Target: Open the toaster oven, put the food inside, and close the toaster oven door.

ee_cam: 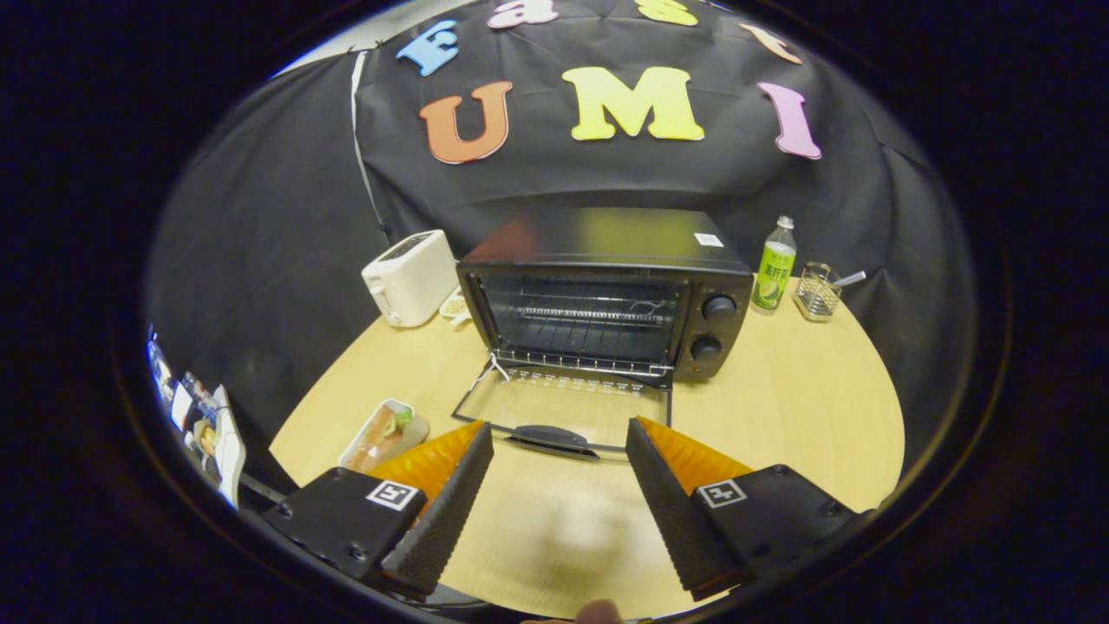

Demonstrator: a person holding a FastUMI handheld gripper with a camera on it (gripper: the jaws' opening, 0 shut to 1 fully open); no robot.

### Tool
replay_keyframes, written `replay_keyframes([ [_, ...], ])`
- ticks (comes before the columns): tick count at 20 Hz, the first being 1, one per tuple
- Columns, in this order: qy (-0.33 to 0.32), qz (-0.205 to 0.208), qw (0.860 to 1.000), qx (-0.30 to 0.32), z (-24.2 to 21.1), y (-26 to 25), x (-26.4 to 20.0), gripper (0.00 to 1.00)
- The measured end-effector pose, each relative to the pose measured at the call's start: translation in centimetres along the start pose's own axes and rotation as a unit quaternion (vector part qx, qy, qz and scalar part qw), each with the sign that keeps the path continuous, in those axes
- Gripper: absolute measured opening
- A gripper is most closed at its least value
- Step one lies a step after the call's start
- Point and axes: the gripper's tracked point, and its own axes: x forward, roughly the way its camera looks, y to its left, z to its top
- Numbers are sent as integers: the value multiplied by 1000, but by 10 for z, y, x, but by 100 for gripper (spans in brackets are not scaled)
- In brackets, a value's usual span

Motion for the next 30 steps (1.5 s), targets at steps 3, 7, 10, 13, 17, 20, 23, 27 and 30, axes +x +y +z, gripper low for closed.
replay_keyframes([
  [3,41,68,997,22,-3,27,-9,100],
  [7,109,151,980,64,-16,73,2,100],
  [10,164,199,962,90,-30,107,20,100],
  [13,222,235,935,145,-49,140,46,100],
  [17,276,242,911,188,-69,166,79,94],
  [20,303,238,899,208,-81,181,97,86],
  [23,321,243,887,226,-86,195,108,72],
  [27,331,236,884,232,-89,198,112,44],
  [30,331,239,884,228,-86,196,105,37],
])
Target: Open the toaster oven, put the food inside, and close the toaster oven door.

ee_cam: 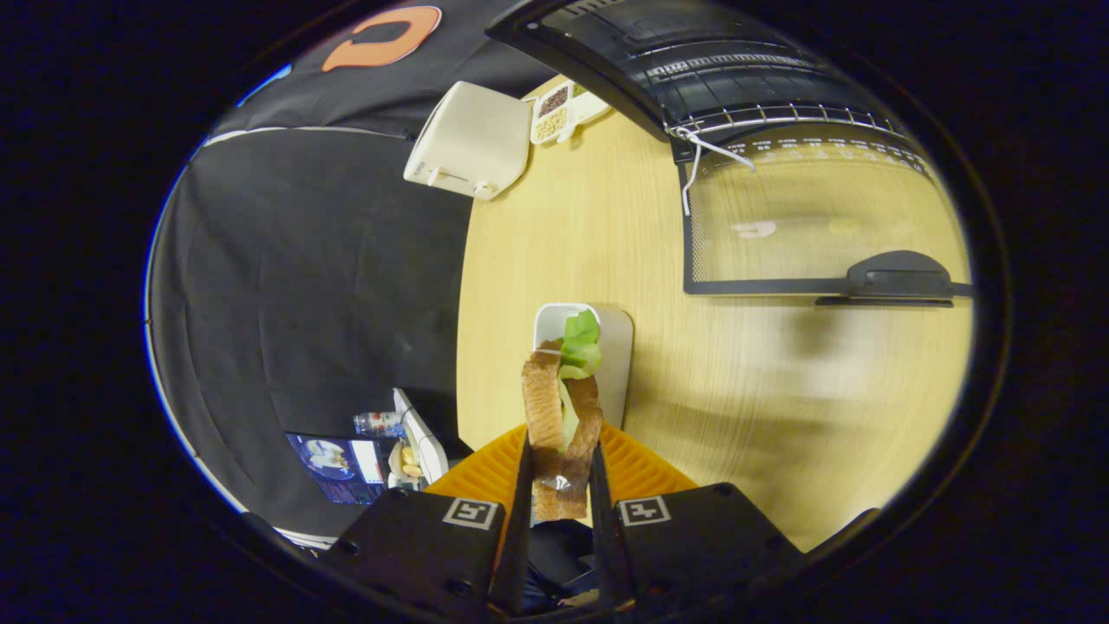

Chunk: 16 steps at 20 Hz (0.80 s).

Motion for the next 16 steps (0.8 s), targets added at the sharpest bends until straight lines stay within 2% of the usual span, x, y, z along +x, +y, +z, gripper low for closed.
replay_keyframes([
  [5,-27,28,999,-2,1,22,-43,34],
  [9,-94,62,994,7,19,33,-102,34],
  [13,-193,79,977,46,51,16,-167,34],
  [16,-267,88,955,93,77,-8,-198,34],
])
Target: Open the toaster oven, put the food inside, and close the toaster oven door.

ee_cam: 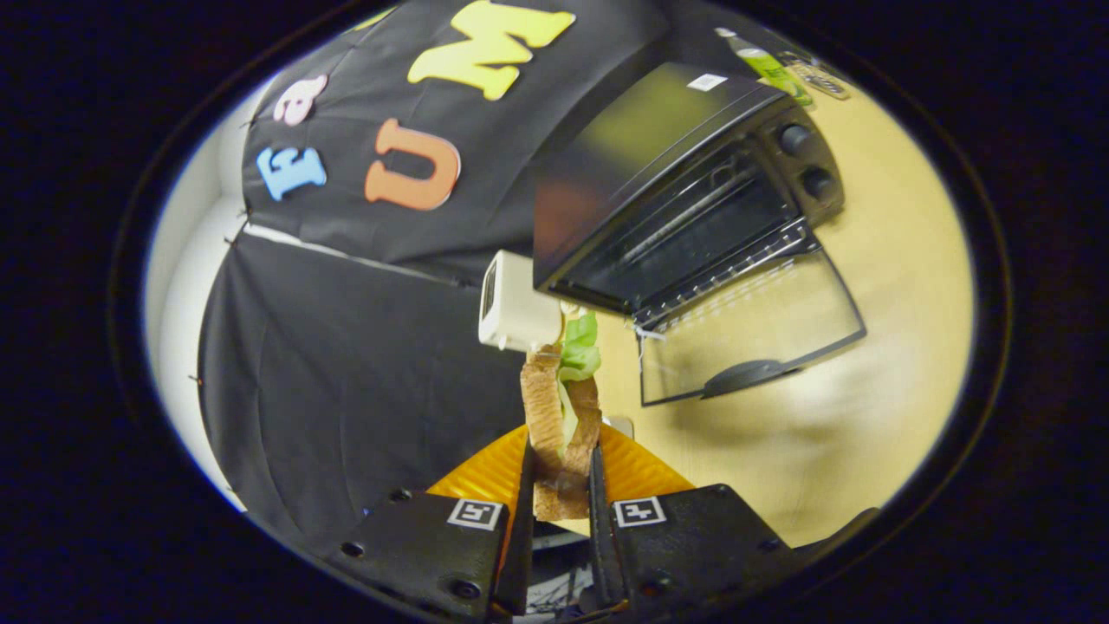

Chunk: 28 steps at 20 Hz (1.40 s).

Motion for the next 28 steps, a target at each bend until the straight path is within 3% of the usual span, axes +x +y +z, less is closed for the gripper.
replay_keyframes([
  [7,-145,28,979,138,69,-56,27,33],
  [14,-274,55,938,207,126,-87,65,33],
  [17,-298,61,923,238,140,-95,86,33],
  [21,-324,46,916,231,149,-101,107,34],
  [24,-321,22,925,203,150,-100,120,35],
  [28,-304,-15,939,158,150,-95,125,48],
])
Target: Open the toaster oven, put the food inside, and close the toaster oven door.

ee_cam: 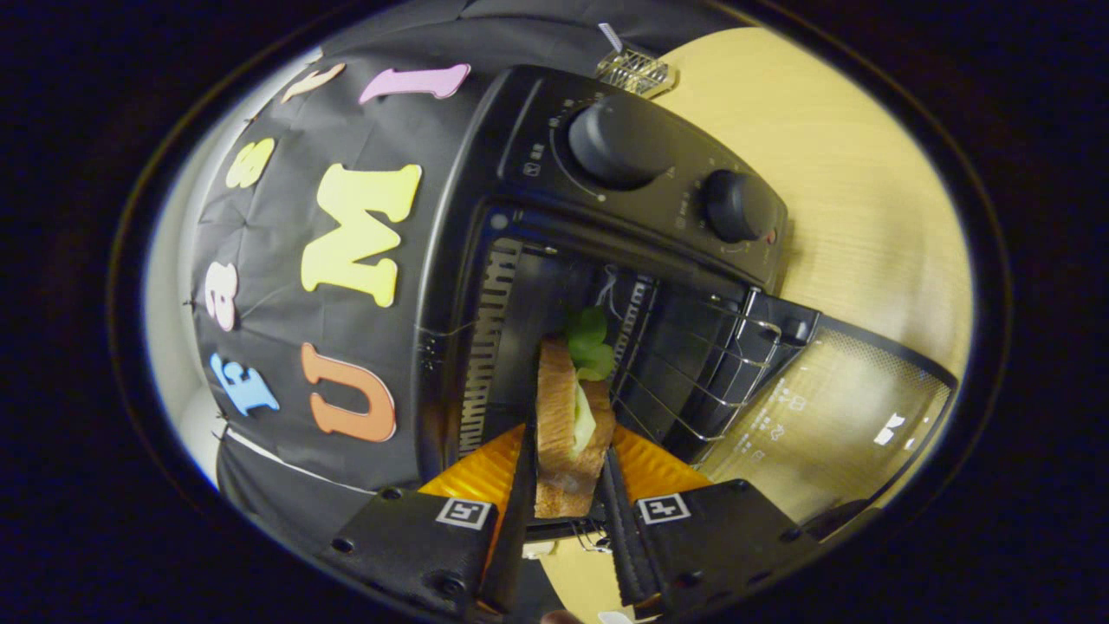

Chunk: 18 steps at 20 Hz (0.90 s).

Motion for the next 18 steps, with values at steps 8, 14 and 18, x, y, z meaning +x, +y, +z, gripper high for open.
replay_keyframes([
  [8,73,-61,982,-161,-25,-6,-18,70],
  [14,120,-121,939,-300,-31,-24,-52,77],
  [18,135,-115,916,-359,-32,-12,-87,80],
])
